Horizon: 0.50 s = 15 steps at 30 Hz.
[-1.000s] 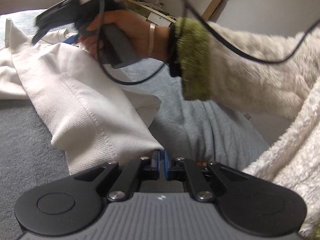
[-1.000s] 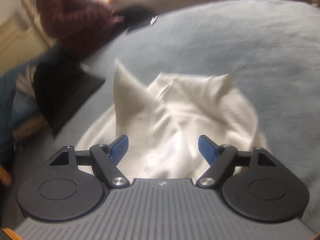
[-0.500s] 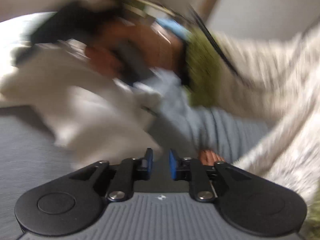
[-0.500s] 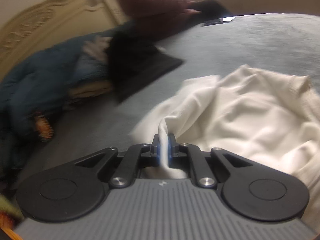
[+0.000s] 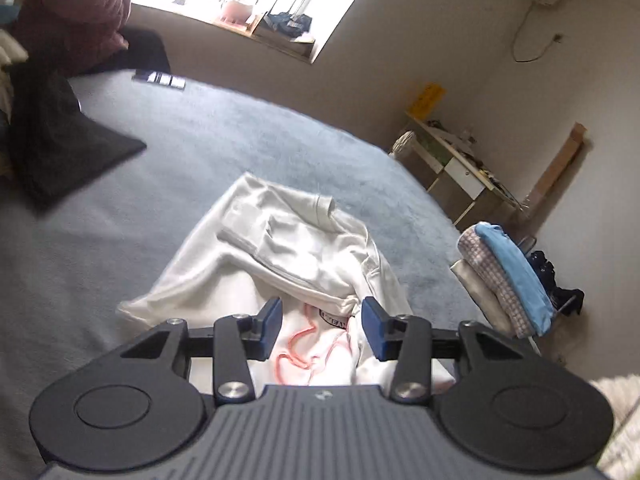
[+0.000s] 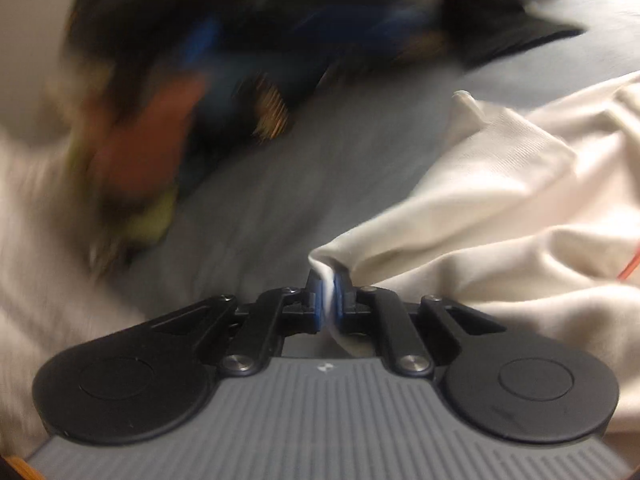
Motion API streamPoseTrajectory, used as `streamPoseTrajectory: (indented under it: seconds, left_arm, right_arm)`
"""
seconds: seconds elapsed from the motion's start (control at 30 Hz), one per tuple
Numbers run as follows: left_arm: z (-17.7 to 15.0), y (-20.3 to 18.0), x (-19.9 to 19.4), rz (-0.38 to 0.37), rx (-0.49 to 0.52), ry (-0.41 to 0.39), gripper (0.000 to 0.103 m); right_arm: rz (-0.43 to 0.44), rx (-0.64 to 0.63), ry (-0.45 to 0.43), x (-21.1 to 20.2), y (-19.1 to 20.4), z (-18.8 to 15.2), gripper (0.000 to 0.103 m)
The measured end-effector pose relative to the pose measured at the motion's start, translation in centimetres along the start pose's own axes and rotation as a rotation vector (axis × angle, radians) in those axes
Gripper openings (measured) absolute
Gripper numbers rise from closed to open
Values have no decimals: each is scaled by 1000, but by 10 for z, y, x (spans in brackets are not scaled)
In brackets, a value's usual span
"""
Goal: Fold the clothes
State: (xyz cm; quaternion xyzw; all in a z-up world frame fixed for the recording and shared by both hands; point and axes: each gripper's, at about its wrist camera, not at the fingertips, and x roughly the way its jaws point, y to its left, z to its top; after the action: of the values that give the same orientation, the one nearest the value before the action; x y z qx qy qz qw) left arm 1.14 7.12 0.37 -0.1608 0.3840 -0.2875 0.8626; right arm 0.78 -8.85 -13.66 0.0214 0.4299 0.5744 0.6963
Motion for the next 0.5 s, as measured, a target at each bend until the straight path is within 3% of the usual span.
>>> streamPoseTrajectory:
  seconds: [0.17,0.3,0.4,0.43,0.47,0.5]
  left_arm:
    - [-17,1,59,73,13,99,45]
    - [-37,6,103,198,98,200,44]
    - [-54,-1,108,234,204,185,48]
    - [-56,-3,107,240,235,187,53]
    - [-59,-6,105,248,262,192,55]
    - [-62,-7,104,253,283,196,55]
  right_arm:
    - [45,9,116,-26,7,-22,5]
    - [-60,85,220,-35,1,-35,10]
    - [-173,124,268,-43,1,-37,14]
    - [-181,119,257,-50,5,-35,20]
    - [-191,111,240,-58,9,-31,33]
    - [-206,96,219,-67,13,-27,40]
